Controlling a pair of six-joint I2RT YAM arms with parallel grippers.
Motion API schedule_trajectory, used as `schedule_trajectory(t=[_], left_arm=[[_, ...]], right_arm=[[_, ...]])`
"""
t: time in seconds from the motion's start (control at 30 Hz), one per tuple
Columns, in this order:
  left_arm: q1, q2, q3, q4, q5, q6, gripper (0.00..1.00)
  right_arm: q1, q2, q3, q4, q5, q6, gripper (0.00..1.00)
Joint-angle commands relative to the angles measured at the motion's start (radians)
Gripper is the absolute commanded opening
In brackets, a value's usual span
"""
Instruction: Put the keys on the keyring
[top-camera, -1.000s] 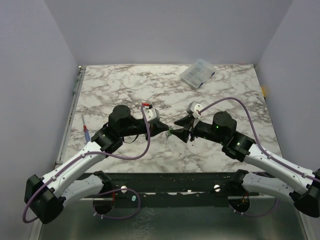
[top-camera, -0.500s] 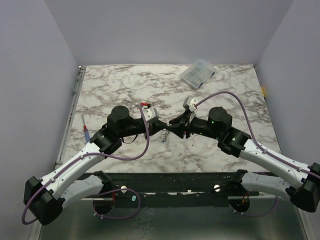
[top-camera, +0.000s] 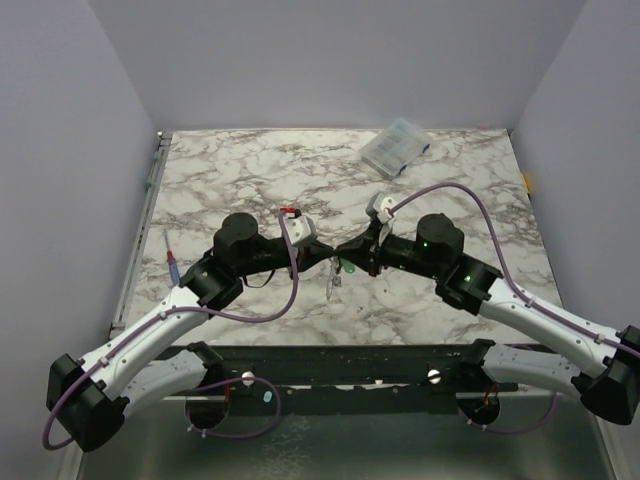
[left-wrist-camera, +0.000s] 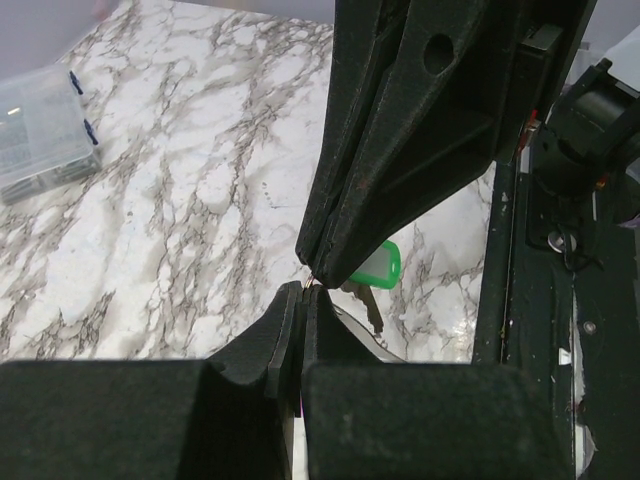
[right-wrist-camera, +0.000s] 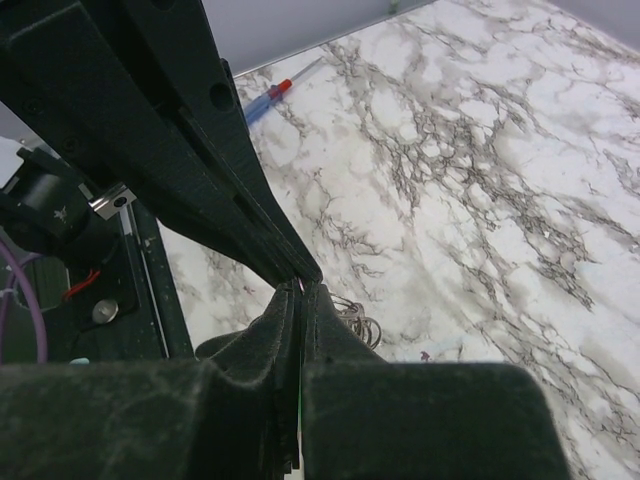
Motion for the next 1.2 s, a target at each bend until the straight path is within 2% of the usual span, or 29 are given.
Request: schedule_trajectory(t=[0.0,0.3,0.8,1.07,1.1,1.17], left_arm=[[0.004,-0.027,-0.003,0.034,0.002,-0.006,0.00],[0.025,-0.060,-0.029,0.124,0.059,-0.070,0.00],[0.135,-0.092,-0.081,0.322,0.174,-0.236,0.00],[0.156,-0.092,-0.090,0.363,0.195,-0.265,0.00],[0.156,-0.091,-0.090,0.364,0.196,-0.266,0.00],[0.156,-0.087,-0.091,0.363,0.207,-0.263,0.00]], right_arm=[[0.004,-0.033,-0.011,-0.005,0.010,-0.025,0.01],[0.003,-0.109,-0.095,0.068,-0.010,-0.068,0.01],[0.004,-0.145,-0.117,0.087,-0.025,-0.062,0.01],[0.003,-0.110,-0.102,0.076,-0.043,-0.041,0.11],[0.004,-0.107,-0.103,0.080,-0.043,-0.039,0.11],[0.004,-0.108,-0.109,0.101,-0.034,-0.038,0.01]])
